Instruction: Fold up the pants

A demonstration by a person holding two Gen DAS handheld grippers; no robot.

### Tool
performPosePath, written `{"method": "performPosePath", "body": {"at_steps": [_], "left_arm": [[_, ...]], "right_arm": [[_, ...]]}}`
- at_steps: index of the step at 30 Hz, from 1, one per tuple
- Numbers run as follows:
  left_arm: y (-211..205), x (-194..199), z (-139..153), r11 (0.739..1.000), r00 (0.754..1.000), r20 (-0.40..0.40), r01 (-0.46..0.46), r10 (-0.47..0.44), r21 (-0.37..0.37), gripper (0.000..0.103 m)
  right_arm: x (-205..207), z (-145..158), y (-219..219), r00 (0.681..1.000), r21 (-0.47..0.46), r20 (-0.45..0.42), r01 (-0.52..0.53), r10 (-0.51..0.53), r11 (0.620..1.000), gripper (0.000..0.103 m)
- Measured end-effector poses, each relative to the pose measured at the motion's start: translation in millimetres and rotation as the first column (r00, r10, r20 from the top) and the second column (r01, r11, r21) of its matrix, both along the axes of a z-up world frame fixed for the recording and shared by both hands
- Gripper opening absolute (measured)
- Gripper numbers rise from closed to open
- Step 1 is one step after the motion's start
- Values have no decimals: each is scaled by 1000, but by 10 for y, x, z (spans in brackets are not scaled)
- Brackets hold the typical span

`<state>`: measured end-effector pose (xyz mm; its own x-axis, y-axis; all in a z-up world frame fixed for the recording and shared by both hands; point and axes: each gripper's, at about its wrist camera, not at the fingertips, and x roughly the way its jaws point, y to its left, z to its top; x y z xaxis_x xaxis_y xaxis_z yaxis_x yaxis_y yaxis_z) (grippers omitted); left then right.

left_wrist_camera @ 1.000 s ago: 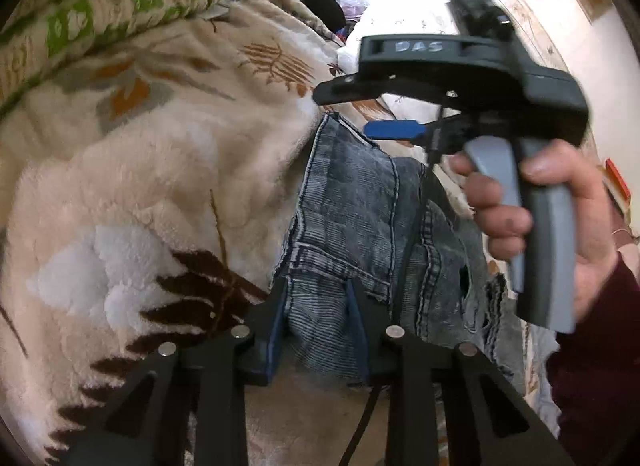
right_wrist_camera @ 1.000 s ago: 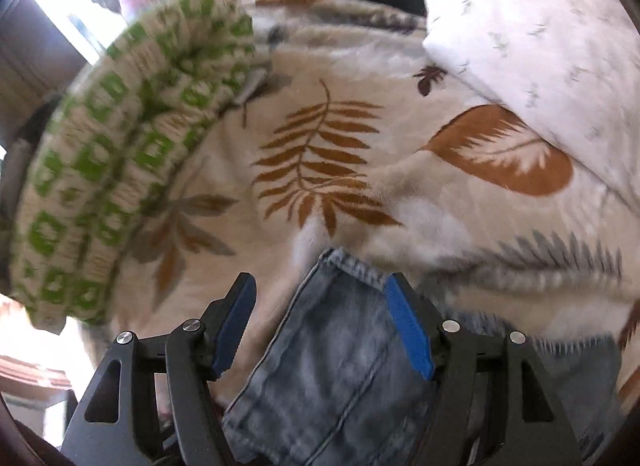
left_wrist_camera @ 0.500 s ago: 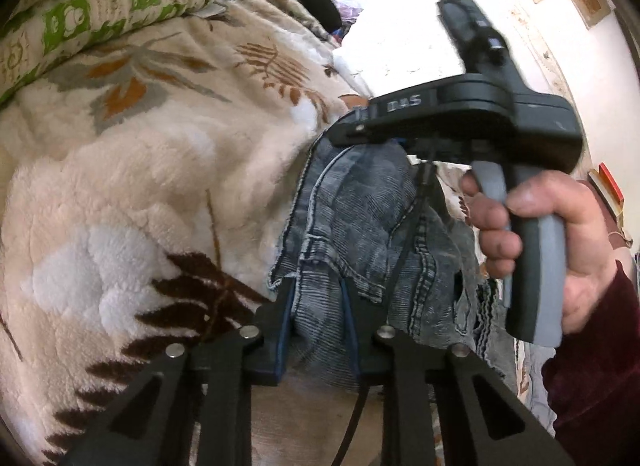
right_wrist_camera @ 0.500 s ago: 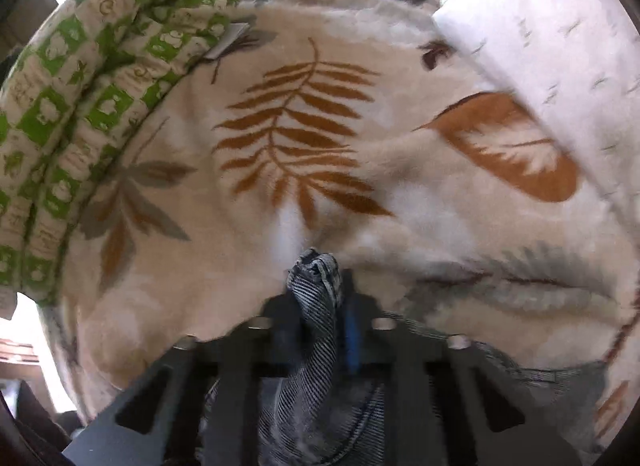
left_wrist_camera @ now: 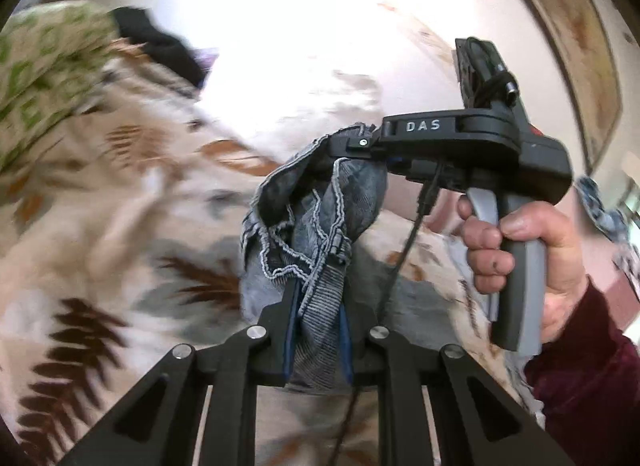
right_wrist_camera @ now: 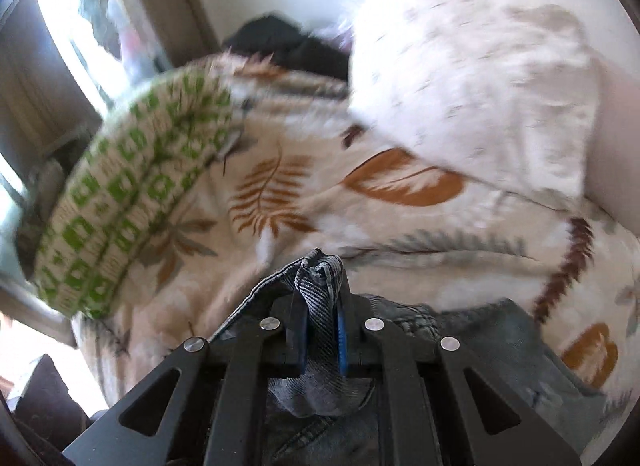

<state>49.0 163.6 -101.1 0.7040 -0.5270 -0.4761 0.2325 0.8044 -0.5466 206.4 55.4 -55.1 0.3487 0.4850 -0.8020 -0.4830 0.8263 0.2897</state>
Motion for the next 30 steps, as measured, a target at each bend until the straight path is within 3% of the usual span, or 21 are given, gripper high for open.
{"method": "performPosePath", "body": {"at_steps": [4,8,15,23,30], "left_arm": [[-529,-75,202,995,993,59,98,-100,31,19],[-1187,-107,276,971,970,71,230,-234,62,19],[-2171,-34,85,923,928,12,369,-372,110,19],[-2721,62,-223,884,893,-52,449,-446,131,19],[-2922,137,-425,854,870,-112,492,-480,167,20]], "right_arm": [[-135,221,-659,993,66,50,101,-105,993,9],[-271,294,-1425,976,133,57,201,-210,971,9],[-373,-33,-2732,929,276,-27,362,-369,890,9],[-366,-621,-3475,874,370,-146,483,-464,794,9],[-297,-1019,-3728,842,320,-221,539,-492,779,9]]}}
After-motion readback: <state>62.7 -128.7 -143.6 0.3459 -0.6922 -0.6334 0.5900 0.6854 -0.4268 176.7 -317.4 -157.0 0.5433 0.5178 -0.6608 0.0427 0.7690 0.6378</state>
